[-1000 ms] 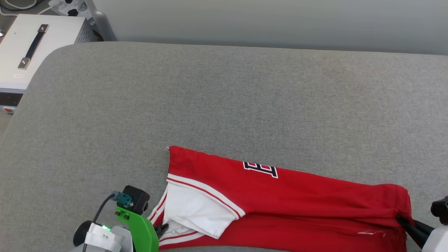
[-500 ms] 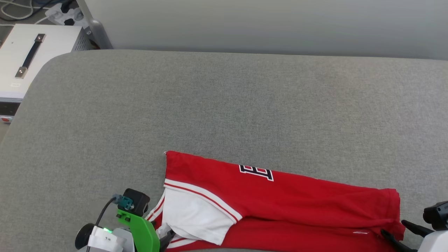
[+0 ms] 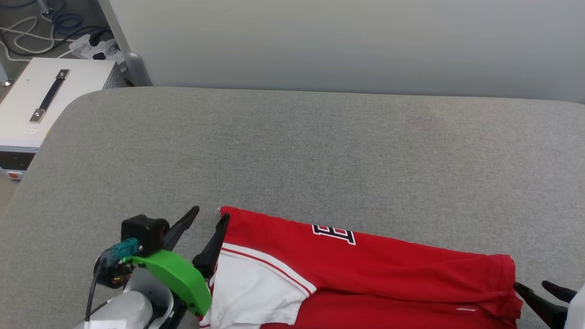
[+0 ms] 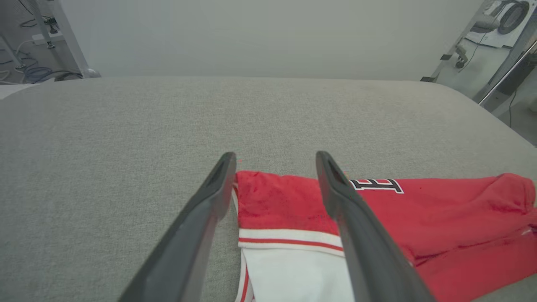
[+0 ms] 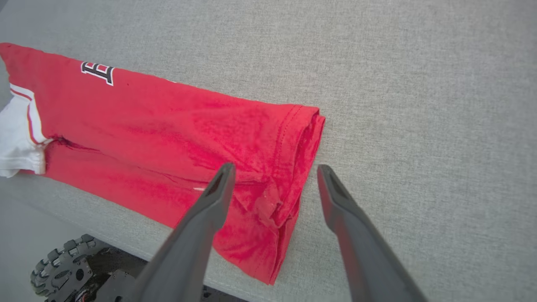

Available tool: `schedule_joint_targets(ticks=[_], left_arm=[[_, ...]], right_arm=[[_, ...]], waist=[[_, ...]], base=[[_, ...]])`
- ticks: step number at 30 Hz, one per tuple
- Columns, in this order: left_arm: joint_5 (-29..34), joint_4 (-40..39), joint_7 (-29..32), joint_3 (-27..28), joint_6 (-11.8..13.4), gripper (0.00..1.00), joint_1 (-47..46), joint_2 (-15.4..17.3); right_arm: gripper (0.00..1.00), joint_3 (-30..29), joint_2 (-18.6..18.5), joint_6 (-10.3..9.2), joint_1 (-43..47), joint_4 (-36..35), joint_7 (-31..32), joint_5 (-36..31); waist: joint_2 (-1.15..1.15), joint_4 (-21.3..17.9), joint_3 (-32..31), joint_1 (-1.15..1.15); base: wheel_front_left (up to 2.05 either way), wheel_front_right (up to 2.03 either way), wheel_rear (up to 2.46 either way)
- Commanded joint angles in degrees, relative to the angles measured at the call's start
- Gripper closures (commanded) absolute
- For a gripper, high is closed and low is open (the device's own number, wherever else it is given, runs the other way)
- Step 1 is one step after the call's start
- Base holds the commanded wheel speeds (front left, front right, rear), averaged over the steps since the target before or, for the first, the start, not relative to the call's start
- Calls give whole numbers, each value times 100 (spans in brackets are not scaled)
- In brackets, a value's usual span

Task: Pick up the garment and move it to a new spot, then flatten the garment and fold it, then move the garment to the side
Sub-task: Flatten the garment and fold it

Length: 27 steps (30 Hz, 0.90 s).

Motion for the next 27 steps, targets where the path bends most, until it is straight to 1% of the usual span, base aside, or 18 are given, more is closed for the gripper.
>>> schedule_joint_targets(ticks=[1, 5, 7, 11, 14, 18, 20, 22, 24, 27], left_arm=[[151, -18, -169, 78, 3, 0, 25, -75], [654, -92, -383, 442, 2, 0, 50, -293], [1046, -259, -391, 886, -19, 0, 119, -524], [1977, -513, -394, 1727, -213, 0, 485, -983], [2706, -684, -395, 2301, -474, 0, 784, -1323], [3228, -679, -395, 2877, -924, 0, 1140, -1796], [3428, -625, -395, 3075, -1176, 0, 1236, -1998], [3600, -546, -395, 3231, -1373, 0, 1288, -2170], [3734, -509, -396, 3364, -1508, 0, 1295, -2331], [3875, -472, -396, 3501, -1631, 0, 1269, -2501]], right_arm=[[0, -158, 147, -8, 82, 1, 201, -64], [0, -709, 753, -8, 59, -1, 803, -295], [0, -985, 1067, -8, 10, 21, 1066, -397], [0, -1468, 1571, -8, -124, 78, 1536, -743], [0, -1802, 1960, -8, -247, 118, 1823, -939], [0, -2167, 2303, -8, -371, 188, 2049, -1251], [0, -2335, 2433, -8, -408, 242, 2116, -1407], [0, -2475, 2553, -8, -437, 315, 2178, -1541], [0, -2539, 2646, -8, -440, 384, 2246, -1642], [0, -2553, 2767, -8, -456, 463, 2281, -1684]], waist=[[0, 24, 42, 0], [0, 81, 142, 0], [0, 123, 201, 0], [0, 199, 314, 0], [0, 253, 409, 0], [0, 325, 532, 0], [0, 362, 598, 0], [0, 402, 662, 0], [0, 444, 725, 0], [0, 498, 807, 0]], base=[[0, 0, 0], [0, 0, 0], [0, 0, 0], [0, 0, 0], [0, 0, 0], [0, 0, 0], [0, 0, 0], [0, 0, 0], [0, 0, 0], [0, 0, 0]])
